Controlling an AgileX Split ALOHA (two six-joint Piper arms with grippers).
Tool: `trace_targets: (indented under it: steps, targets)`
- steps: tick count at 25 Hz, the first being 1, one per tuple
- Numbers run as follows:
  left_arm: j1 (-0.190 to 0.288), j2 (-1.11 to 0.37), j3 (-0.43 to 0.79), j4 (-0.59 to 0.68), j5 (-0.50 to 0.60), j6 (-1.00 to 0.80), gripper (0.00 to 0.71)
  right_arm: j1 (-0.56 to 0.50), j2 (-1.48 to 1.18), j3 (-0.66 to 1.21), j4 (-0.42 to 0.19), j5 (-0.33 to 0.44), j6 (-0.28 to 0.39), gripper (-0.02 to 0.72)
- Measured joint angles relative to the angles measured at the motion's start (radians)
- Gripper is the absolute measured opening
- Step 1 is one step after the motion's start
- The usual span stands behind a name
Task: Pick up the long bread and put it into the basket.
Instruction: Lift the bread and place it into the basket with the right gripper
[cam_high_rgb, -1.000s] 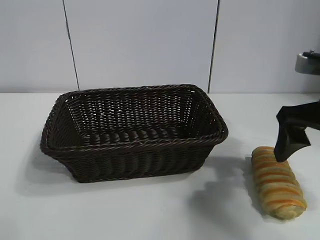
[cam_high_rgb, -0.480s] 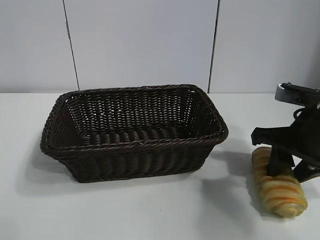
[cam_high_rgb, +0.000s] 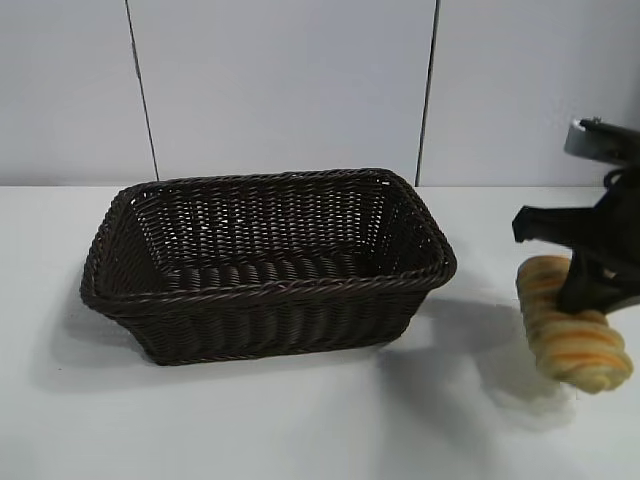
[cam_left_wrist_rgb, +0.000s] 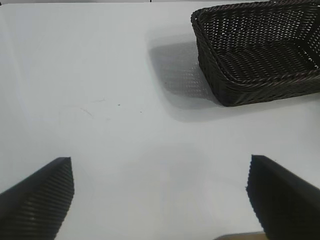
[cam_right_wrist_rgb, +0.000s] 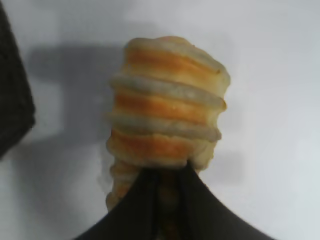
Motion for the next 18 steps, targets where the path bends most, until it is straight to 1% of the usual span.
trace_targets:
  steps: [3,9,11,16,18]
  targets:
    - [0.0,0.0,0.0,0.0,0.0,0.0,0.679,0.0,-0.005,-0.068,-0.004,0.033,0.0,0.065]
    - [0.0,0.0,0.0,0.0,0.0,0.0,0.679,0.013,-0.002,-0.12,-0.002,0.034,-0.001,0.065]
    - [0.0,0.0,0.0,0.0,0.0,0.0,0.679,0.045,0.015,-0.142,-0.002,0.034,-0.005,0.065]
    - [0.0,0.0,0.0,0.0,0.0,0.0,0.679,0.173,0.128,-0.249,-0.002,0.044,-0.008,0.065]
    - [0.0,0.0,0.0,0.0,0.0,0.0,0.679,0.229,0.184,-0.306,-0.004,0.049,-0.031,0.065]
